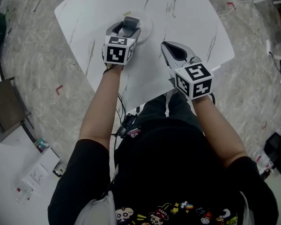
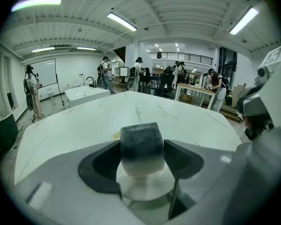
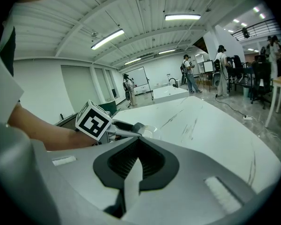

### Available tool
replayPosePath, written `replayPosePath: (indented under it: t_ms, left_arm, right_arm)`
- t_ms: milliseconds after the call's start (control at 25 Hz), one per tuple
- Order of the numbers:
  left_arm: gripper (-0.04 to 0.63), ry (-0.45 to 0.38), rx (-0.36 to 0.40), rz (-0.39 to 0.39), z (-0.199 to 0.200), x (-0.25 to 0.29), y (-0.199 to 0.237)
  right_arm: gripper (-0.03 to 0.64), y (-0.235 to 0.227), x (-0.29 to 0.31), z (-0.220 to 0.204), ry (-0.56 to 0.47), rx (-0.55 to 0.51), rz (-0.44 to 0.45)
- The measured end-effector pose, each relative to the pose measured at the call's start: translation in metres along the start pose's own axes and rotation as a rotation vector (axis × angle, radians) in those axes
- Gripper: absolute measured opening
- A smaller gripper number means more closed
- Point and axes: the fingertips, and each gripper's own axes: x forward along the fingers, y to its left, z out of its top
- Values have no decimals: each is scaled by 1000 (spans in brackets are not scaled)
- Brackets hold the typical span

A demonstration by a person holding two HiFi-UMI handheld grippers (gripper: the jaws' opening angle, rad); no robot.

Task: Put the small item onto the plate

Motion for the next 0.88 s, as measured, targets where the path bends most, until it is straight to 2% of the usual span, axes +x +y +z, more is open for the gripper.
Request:
replayPosePath:
  t_ms: [880]
  left_arm:
    - [293,46,11,27,-1,21,5]
  right_arm:
    - [17,-15,-10,-10,-11,47,-28]
